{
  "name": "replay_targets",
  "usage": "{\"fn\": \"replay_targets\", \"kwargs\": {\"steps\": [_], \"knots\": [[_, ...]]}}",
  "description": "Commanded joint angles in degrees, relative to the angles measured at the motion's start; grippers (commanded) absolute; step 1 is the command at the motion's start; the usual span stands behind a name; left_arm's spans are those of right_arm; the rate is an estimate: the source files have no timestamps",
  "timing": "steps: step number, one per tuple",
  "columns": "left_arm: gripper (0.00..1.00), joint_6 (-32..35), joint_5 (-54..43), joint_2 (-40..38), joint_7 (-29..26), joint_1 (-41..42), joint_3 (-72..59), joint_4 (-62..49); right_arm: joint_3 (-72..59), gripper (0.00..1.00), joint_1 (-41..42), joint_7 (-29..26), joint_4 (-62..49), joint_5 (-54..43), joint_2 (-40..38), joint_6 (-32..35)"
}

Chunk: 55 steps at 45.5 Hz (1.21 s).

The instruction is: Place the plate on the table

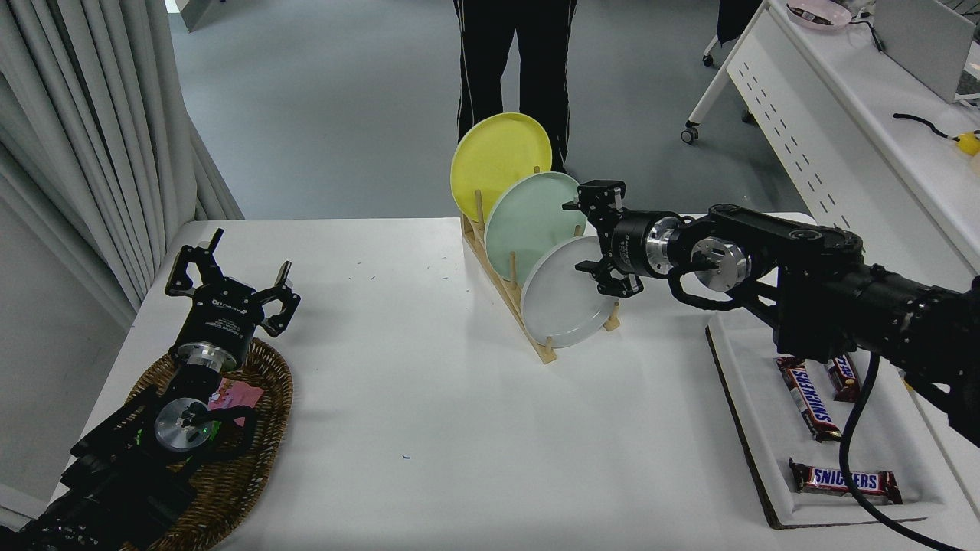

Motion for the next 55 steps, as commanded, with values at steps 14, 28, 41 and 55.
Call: {"fn": "replay_targets", "kwargs": {"steps": [14,28,41,55], "knots": [[1.0,0.0,0.0,0.0,0.0,0.0,0.0,0.0,1.5,0.38,-0.3,-0.4,-0.2,0.3,0.2,0.3],[1.0,0.0,0.0,0.0,0.0,0.0,0.0,0.0,1.6,0.33,-0.3,-0.9,-0.2,0.3,0.1,0.1],[1.0,0.0,0.0,0.0,0.0,0.0,0.0,0.0,1.5,0.27,-0.3,-1.3,-0.3,0.4,0.1,0.0],[1.0,0.0,0.0,0.0,0.0,0.0,0.0,0.0,1.5,0.23,-0.3,-1.8,-0.3,0.3,0.1,0.0]]}}
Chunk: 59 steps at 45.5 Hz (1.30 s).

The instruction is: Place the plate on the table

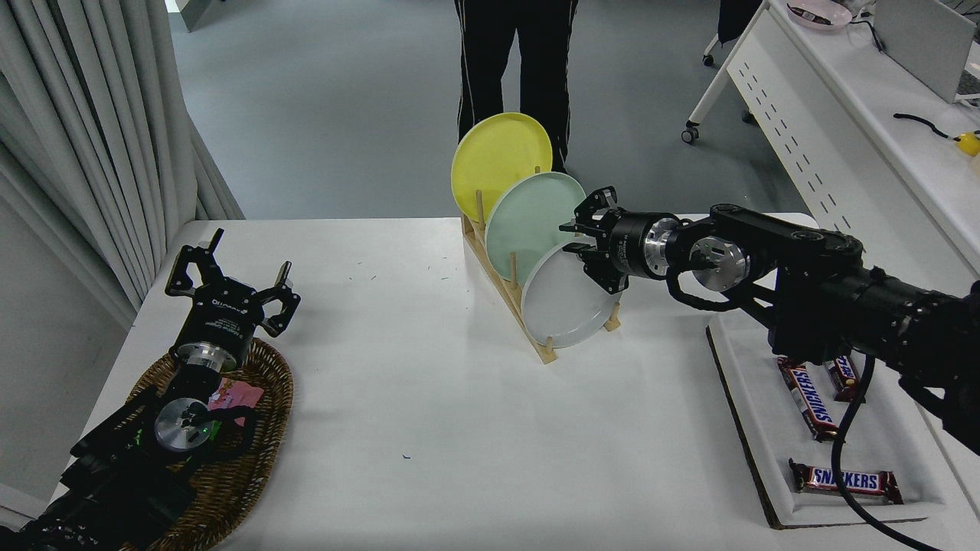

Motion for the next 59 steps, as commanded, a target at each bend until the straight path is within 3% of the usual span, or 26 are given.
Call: {"fn": "replay_targets", "kwargs": {"steps": [1,21,39,59], "knots": [[1.0,0.0,0.0,0.0,0.0,0.0,0.0,0.0,0.0,0.22,0.0,-0.7,0.0,0.0,0.0,-0.1],[1.0,0.0,0.0,0.0,0.0,0.0,0.0,0.0,0.1,0.13,-0.1,-1.1,-0.1,0.1,-0.1,-0.4],[1.0,0.0,0.0,0.0,0.0,0.0,0.0,0.0,0.1,0.12,-0.1,-1.1,-0.1,0.1,0.0,-0.4],[1.0,0.0,0.0,0.0,0.1,0.0,0.0,0.0,0.9,0.01,-0.1,-1.1,-0.2,0.1,0.1,-0.5]]}}
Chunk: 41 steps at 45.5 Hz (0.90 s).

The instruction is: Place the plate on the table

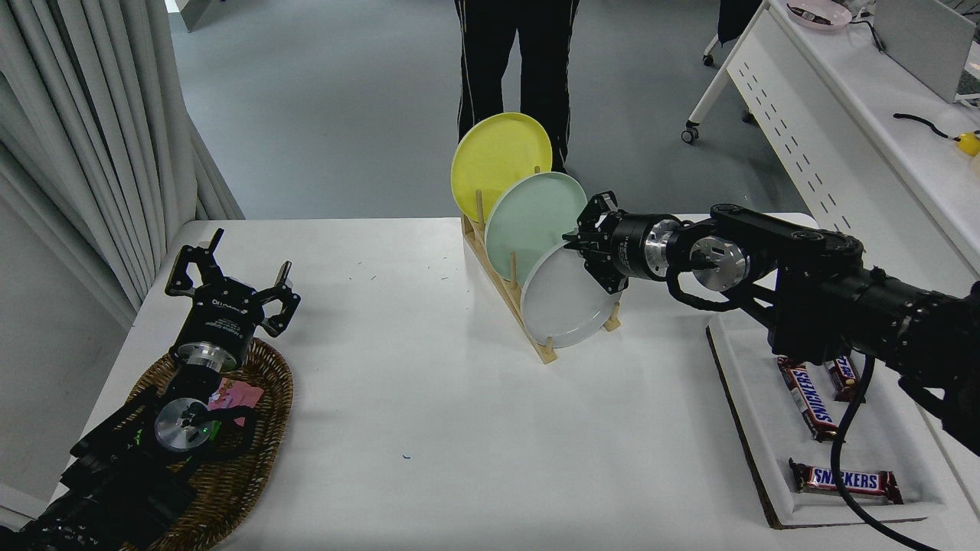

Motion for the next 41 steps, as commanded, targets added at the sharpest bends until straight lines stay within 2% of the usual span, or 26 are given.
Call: {"fn": "replay_targets", "kwargs": {"steps": [1,11,32,41], "knots": [[1.0,0.0,0.0,0.0,0.0,0.0,0.0,0.0,0.3,0.01,0.0,0.0,-0.1,-0.1,0.0,0.0],[1.0,0.0,0.0,0.0,0.1,0.0,0.0,0.0,0.3,0.0,0.0,-0.3,0.0,0.0,0.0,0.1],[1.0,0.0,0.0,0.0,0.1,0.0,0.0,0.0,9.4,0.0,3.1,-9.5,1.3,-0.1,-2.4,-0.2],[1.0,0.0,0.0,0.0,0.0,0.0,0.0,0.0,13.2,0.0,8.3,-13.8,6.0,6.3,-5.9,-3.0]]}}
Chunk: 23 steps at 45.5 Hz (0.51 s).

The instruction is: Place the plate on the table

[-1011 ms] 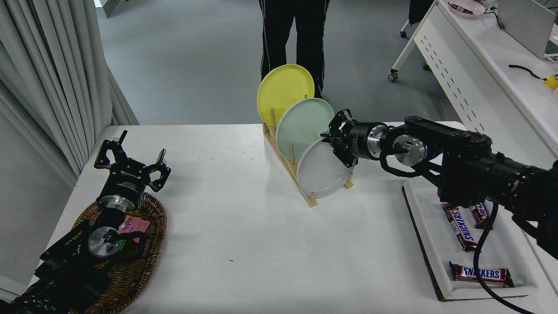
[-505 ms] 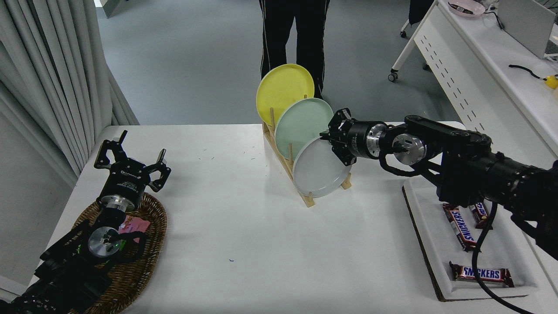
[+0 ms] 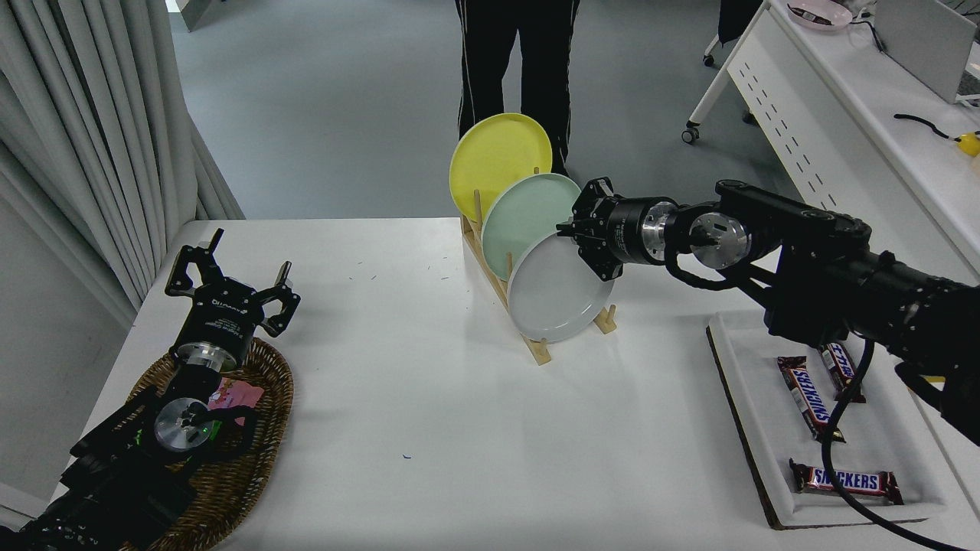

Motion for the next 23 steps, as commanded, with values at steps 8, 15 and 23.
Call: {"fn": "replay_targets", "kwargs": {"steps": [8,15,23], "knots": [[1.0,0.0,0.0,0.0,0.1,0.0,0.0,0.0,4.2,0.0,8.5,-4.6,8.7,16.2,-5.2,-4.7],[1.0,0.0,0.0,0.0,0.0,0.0,0.0,0.0,5.3,0.0,9.2,-4.6,13.2,26.8,-6.1,-8.7],[1.0,0.0,0.0,0.1,0.0,0.0,0.0,0.0,9.9,0.0,7.9,-4.5,21.4,34.6,-7.9,-15.3]]}}
